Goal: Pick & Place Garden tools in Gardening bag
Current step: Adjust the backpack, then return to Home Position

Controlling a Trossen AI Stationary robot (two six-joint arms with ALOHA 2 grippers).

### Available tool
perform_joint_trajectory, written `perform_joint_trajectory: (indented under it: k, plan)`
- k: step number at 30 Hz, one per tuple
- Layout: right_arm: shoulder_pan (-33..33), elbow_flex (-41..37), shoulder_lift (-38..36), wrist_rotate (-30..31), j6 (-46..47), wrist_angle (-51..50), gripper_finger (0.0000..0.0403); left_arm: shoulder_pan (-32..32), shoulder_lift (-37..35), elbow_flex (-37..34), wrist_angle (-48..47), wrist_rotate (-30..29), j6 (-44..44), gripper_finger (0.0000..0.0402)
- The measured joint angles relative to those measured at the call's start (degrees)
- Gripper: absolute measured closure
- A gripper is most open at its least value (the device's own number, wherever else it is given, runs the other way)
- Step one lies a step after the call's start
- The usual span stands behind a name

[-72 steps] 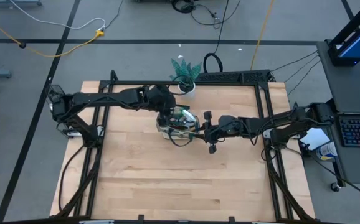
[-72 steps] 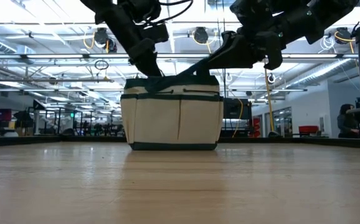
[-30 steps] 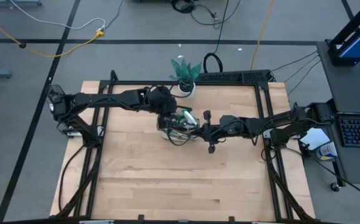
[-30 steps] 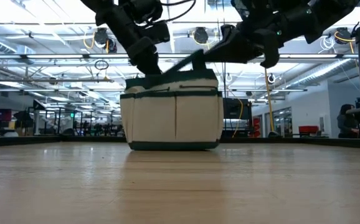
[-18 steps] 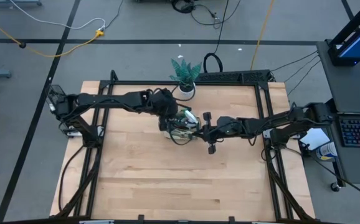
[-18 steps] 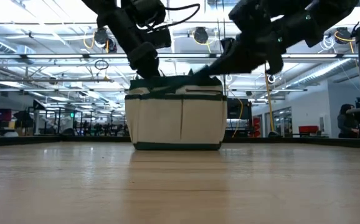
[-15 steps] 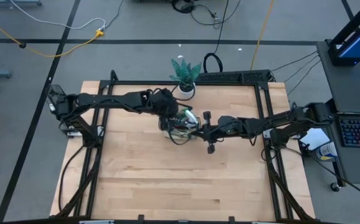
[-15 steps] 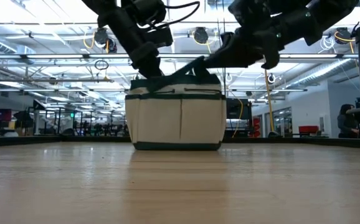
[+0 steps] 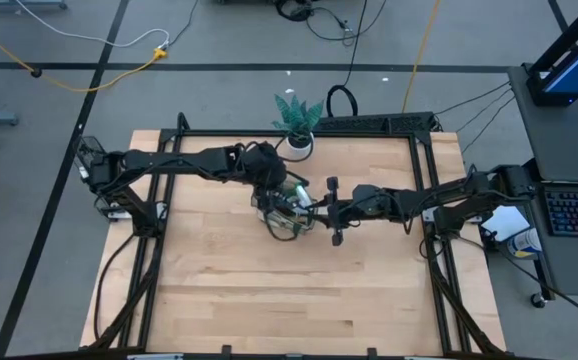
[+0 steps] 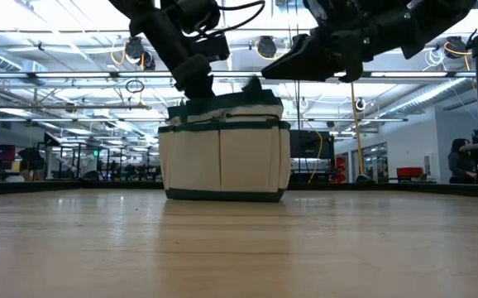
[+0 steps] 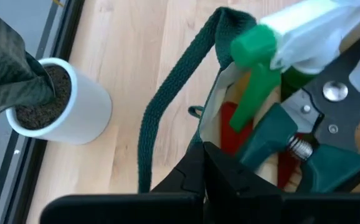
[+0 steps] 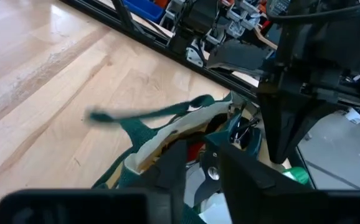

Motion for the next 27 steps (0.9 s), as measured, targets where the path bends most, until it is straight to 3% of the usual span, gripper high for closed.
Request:
perform_joint_trajectory:
  k: [7,16,20,27]
  plan:
    - [0.0,0.0,0.0,0.0,0.1,0.34,0.0265,-0.01,-0.8,0.0,-1.61,0.0,0.05,0.0365]
    - [0.0,0.02,-1.38,2.51,3.97,1.7,0.0251,-1.34,-6.92,0.0,-3.37,-1.81,-1.72,0.0302]
    - [-0.54,0.02,-4.21,5.22,10.56,-0.5,0.0264,-1.97,-11.44,0.0,-4.4,-6.07,-4.41,0.0315]
    - [-0.85,0.02,-10.2,5.76,15.88,-5.75,0.0299,-3.63,-17.72,0.07,-7.27,-6.45,-4.91,0.0394]
